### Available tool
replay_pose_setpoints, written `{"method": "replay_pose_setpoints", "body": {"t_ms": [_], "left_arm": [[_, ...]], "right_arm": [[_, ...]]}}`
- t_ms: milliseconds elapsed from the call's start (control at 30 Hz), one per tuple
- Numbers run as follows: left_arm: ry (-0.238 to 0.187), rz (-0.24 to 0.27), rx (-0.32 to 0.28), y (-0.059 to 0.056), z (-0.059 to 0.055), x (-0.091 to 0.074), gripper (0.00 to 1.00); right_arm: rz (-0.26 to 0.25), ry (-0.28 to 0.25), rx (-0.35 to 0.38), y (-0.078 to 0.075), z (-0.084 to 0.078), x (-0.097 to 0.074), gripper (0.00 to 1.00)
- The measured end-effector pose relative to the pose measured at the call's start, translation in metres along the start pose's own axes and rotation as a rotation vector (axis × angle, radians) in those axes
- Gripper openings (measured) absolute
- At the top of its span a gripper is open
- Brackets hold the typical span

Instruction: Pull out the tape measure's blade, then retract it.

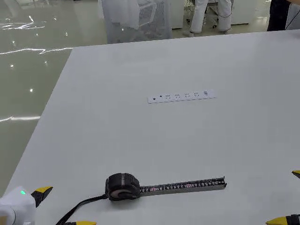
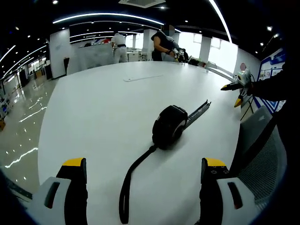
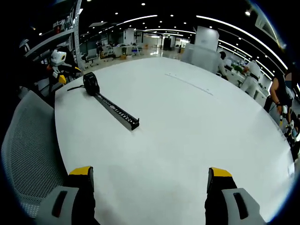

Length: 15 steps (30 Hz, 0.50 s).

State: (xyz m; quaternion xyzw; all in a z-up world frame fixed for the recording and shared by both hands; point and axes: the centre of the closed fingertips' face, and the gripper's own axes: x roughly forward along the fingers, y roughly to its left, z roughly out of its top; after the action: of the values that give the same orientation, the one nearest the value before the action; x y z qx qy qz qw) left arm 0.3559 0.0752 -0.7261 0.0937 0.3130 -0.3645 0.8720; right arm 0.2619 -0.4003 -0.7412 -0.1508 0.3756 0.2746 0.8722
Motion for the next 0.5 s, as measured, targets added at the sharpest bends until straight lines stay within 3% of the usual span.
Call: {"method": "replay_pose_setpoints", "body": {"t_ms": [500], "left_arm": [[-0.027, 0.029, 0.001, -0.002, 0.006, -0.002, 0.99]], "right_arm": [[-0.013, 0.003, 0.022, -0.005, -0.012, -0.005, 0.99]]}}
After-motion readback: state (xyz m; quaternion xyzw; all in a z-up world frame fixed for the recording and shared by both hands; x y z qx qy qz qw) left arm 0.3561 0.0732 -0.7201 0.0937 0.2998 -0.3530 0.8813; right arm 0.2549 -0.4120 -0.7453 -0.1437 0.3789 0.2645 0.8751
